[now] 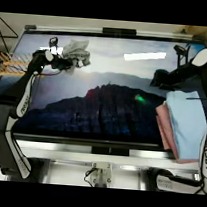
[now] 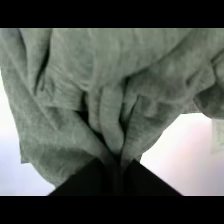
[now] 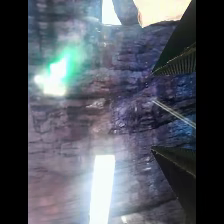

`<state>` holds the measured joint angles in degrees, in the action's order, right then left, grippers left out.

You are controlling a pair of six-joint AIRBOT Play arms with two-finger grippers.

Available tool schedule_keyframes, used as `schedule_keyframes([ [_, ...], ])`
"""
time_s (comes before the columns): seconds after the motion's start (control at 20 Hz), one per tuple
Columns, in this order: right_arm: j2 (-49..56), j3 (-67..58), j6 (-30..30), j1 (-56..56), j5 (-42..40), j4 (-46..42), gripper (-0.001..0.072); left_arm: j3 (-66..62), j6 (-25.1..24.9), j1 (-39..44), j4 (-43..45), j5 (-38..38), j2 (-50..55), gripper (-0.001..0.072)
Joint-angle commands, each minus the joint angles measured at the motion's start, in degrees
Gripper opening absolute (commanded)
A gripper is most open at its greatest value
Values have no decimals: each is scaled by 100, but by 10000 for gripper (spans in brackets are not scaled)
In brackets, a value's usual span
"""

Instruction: Fold the shirts.

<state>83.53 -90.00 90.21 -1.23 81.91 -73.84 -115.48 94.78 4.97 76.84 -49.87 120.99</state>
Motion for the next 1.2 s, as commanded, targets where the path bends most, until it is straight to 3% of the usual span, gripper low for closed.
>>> schedule_keyframes([
  [0.0,17,2,-11,-2,153,83,549,-35,42,-15,-654,-96,-48,42],
  [0.1,4,0,-68,-4,389,66,549,-48,-81,26,-1016,-240,-393,37],
  [0.35,-813,-4,-372,-9,435,-706,549,-66,-1012,732,-1021,-391,-2430,36],
  [0.65,-2865,-4,-365,-9,111,-2273,549,-50,-1073,2015,-1019,-929,-4500,37],
  [0.8,-3462,0,-363,-9,361,-1985,549,111,-767,2533,-627,-1742,-4610,37],
  [0.9,-3475,59,-363,-9,813,-1484,549,699,-551,2841,-457,-1834,-4577,37],
  [1.15,-3407,1950,-363,-9,498,15,550,2699,-44,3707,-621,-734,-3956,38],
])
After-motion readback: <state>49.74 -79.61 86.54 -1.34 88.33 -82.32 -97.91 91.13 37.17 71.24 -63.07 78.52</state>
